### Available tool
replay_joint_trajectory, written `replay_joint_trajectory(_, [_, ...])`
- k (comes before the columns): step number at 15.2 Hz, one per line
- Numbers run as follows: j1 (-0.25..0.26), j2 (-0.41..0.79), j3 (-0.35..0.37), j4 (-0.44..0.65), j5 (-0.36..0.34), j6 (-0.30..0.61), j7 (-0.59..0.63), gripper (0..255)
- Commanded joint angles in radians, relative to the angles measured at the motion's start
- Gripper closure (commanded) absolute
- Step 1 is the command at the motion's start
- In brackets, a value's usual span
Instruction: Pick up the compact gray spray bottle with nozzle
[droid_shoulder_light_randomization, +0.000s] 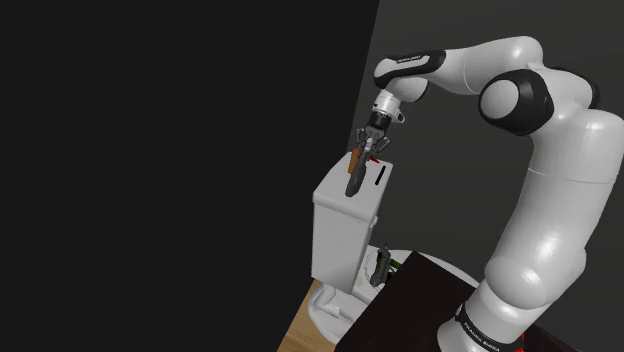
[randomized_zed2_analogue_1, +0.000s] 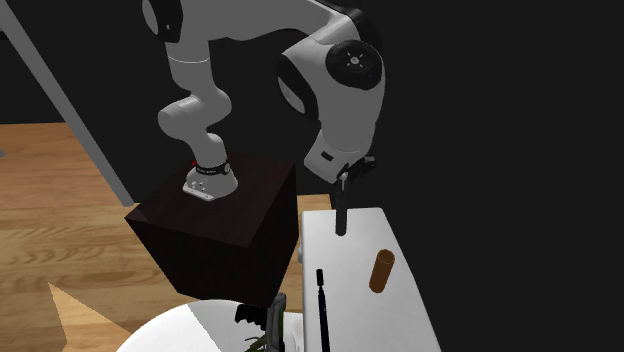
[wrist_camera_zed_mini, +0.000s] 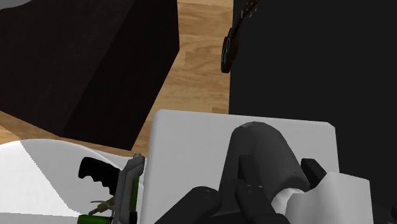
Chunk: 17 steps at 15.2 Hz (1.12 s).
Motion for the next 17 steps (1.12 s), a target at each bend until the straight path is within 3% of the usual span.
replay_joint_trajectory(1, [-0.007, 0.163, 0.006, 0.082, 0.003, -0.063, 0.020, 255])
replay_joint_trajectory(17, [-0.021, 0.129, 0.006, 0.221, -0.003, -0.224, 0.078, 255])
